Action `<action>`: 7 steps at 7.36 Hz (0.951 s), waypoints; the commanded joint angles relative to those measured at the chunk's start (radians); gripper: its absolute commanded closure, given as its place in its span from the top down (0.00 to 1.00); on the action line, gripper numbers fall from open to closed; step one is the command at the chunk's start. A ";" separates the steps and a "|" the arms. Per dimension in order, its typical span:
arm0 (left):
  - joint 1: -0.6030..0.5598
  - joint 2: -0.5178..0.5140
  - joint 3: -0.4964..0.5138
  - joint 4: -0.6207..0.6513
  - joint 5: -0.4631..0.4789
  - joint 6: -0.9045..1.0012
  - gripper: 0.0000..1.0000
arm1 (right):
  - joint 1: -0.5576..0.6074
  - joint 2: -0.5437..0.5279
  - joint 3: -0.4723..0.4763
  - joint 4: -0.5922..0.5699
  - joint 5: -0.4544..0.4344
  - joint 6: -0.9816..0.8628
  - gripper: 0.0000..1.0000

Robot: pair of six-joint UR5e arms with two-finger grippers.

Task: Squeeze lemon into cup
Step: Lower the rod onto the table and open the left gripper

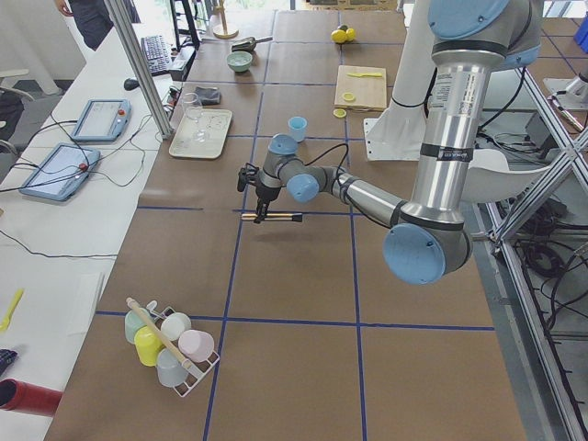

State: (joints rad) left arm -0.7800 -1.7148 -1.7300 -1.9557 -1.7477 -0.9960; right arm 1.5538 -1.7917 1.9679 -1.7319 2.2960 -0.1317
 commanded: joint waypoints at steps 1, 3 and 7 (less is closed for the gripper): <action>0.047 0.000 0.013 -0.002 0.002 0.003 0.00 | 0.000 0.000 -0.001 0.000 -0.001 0.000 1.00; 0.062 0.000 0.012 -0.002 0.002 0.008 0.22 | 0.000 0.000 -0.001 0.000 -0.003 0.001 1.00; 0.061 0.001 0.001 0.001 0.004 0.029 1.00 | 0.000 0.000 -0.001 0.000 -0.001 0.001 1.00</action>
State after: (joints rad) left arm -0.7180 -1.7137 -1.7204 -1.9557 -1.7443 -0.9811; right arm 1.5539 -1.7913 1.9666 -1.7325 2.2946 -0.1312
